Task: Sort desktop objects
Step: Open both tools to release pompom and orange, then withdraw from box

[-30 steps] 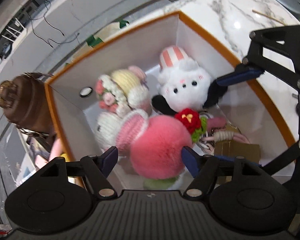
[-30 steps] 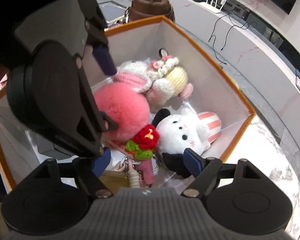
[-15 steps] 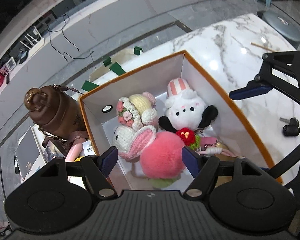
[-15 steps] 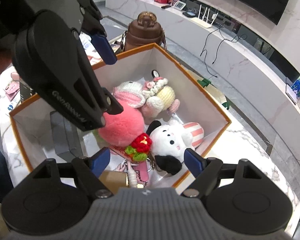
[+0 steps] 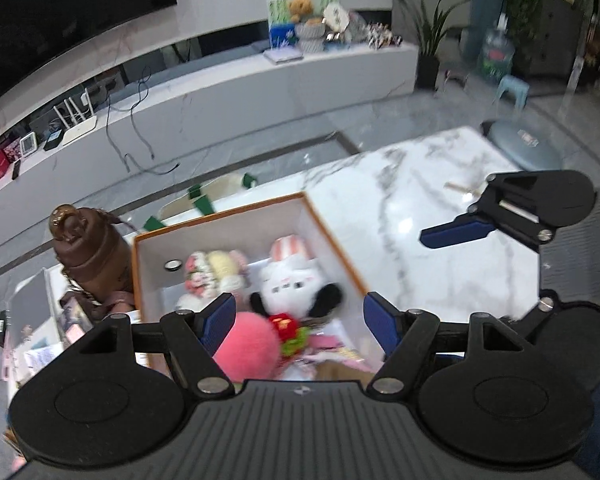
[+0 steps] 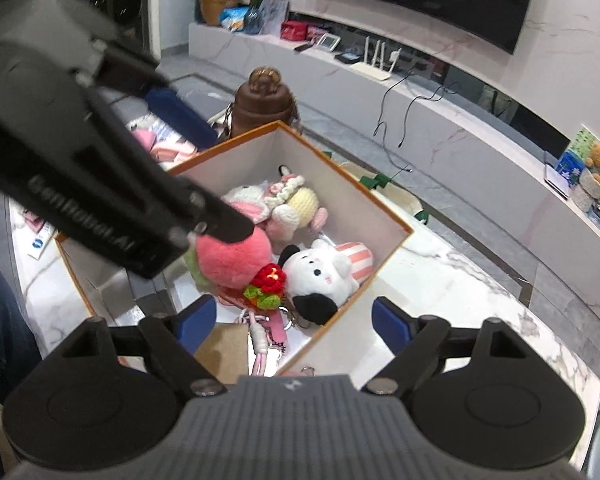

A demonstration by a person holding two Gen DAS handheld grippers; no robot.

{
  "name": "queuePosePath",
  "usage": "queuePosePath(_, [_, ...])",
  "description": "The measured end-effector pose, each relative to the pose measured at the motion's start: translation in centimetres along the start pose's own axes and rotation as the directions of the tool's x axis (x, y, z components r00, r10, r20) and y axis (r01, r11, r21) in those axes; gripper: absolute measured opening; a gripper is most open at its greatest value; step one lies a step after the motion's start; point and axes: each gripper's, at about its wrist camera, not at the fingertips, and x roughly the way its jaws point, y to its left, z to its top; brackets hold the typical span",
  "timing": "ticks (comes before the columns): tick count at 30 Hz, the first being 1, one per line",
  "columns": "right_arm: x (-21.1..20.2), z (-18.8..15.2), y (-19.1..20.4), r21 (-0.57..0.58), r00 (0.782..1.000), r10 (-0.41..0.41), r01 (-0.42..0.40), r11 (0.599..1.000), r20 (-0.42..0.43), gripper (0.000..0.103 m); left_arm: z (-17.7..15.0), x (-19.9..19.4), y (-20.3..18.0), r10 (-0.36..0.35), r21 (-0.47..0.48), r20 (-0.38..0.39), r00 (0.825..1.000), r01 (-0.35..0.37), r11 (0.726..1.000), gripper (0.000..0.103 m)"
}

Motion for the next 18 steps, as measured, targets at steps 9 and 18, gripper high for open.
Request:
queuePosePath(9, [-3.4,-3.2,-1.1,0.058,1.000,-0.003,0.002,0.998,0.023,0.088,-4.6,-2.0,-3.4,-0.029,-0.039,0.116,0.993,0.034,0.999,0.086])
queuePosePath(18, [-4.3,-8.0,-3.0,0.077,0.999,-0.021,0.024,0.997,-0.041,0.088,-8.0,0.2,-8.4,-0.023,0.115,0.106,0.994,0.011,0.993,0.087])
